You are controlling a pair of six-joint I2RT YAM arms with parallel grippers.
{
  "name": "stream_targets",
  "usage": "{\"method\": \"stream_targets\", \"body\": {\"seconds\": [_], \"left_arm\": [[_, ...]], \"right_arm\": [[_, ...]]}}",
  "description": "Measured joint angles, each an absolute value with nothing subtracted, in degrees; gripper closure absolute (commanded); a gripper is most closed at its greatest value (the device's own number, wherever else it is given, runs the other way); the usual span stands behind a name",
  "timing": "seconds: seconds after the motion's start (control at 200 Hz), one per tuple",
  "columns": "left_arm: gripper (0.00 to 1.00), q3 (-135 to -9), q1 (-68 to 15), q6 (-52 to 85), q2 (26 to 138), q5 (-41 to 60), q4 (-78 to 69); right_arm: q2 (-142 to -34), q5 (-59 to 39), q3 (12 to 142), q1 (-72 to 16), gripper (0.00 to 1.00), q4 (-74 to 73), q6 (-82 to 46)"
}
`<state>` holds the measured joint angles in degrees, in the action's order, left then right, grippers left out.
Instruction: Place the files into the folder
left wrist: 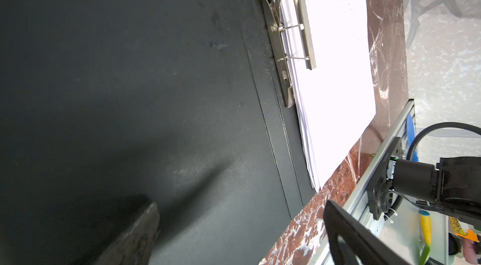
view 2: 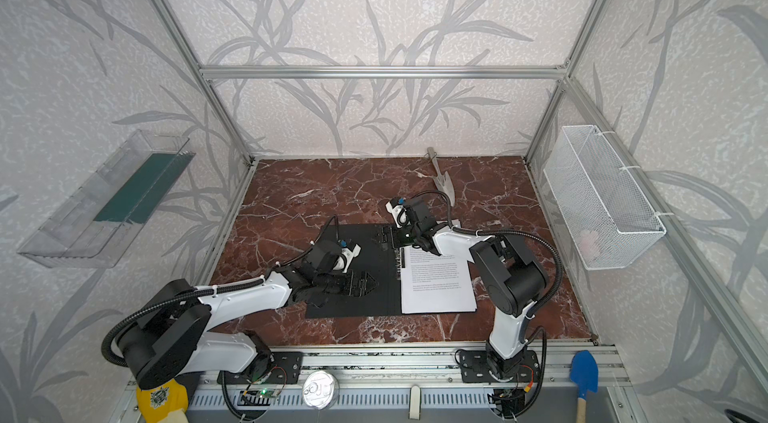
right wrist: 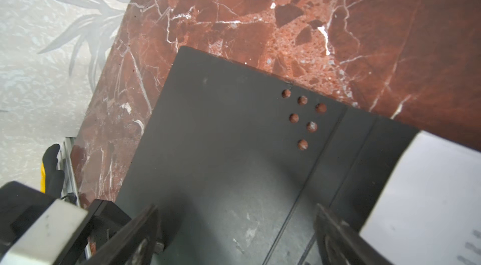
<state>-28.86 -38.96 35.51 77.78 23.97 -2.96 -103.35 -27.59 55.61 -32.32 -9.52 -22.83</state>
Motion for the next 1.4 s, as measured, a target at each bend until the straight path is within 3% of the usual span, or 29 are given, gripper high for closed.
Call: {"method": "stream_targets", "body": {"seconds": [0.54,0.67,0.725,0.995,1.285,1.345,1.4], "left_arm": [[0.01,-29.6,-39.0,34.1,77.2,21.1,-0.1],[0.01,-29.6,-38.9,34.0,76.6,20.6,0.9],[0.01,-29.6,-38.9,34.0,76.4,20.6,1.3],[0.01,-29.6,-38.9,34.0,75.8,20.0,2.5],[0.01,-29.6,-38.9,34.0,75.6,20.0,2.7],[0.01,-29.5,-38.9,34.1,75.6,20.0,2.7],[0.01,-29.5,-38.9,34.1,75.6,20.0,2.7]], "right_arm": [[-82.3,-30.7,41.0,-33.6,0.11,-8.3,-25.7],[-74.4,-24.9,40.5,-33.7,0.07,-2.3,-26.2],[-70.6,-21.8,40.5,-33.7,0.0,-0.5,-26.8],[-61.7,-12.2,39.6,-33.9,0.01,4.7,-33.2],[-54.7,-1.5,36.0,-35.1,0.0,4.4,-51.4],[-55.7,0.8,36.9,-37.0,0.08,5.8,-55.1],[-57.5,2.2,38.0,-38.7,0.22,6.6,-59.1]]}}
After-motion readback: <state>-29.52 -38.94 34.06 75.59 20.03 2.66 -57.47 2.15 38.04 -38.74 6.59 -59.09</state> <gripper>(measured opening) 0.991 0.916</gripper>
